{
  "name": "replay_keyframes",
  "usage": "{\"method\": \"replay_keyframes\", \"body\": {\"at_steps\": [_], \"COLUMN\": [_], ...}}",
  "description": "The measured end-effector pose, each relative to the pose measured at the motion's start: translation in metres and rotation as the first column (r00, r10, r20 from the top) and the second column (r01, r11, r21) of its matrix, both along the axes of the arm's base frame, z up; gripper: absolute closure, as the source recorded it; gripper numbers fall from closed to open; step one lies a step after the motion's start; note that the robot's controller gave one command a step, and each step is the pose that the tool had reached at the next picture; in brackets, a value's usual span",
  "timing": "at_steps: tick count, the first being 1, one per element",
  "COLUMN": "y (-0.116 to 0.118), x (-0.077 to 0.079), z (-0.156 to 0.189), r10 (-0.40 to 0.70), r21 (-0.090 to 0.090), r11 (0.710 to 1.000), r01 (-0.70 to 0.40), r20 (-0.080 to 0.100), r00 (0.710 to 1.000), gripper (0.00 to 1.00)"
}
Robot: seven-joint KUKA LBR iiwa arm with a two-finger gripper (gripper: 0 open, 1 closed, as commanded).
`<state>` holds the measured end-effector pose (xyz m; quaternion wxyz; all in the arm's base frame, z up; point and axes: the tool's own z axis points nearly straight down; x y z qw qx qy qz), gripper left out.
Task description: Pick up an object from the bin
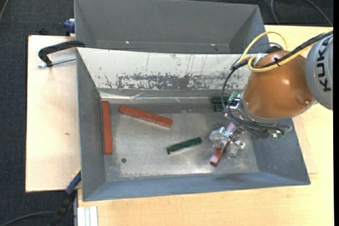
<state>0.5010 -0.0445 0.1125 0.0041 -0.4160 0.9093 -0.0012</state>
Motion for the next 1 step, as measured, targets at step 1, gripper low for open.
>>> {"method": "replay_keyframes", "body": {"at_steps": [1], "y": [0.0008], "x": [0.0029], "z": [0.0673], "r10": [-0.003], "r21": [-0.001], "r11": [1.000], "r01": [0.003], "r20": [0.005], "r00": [1.000], "gripper": [1.00]}}
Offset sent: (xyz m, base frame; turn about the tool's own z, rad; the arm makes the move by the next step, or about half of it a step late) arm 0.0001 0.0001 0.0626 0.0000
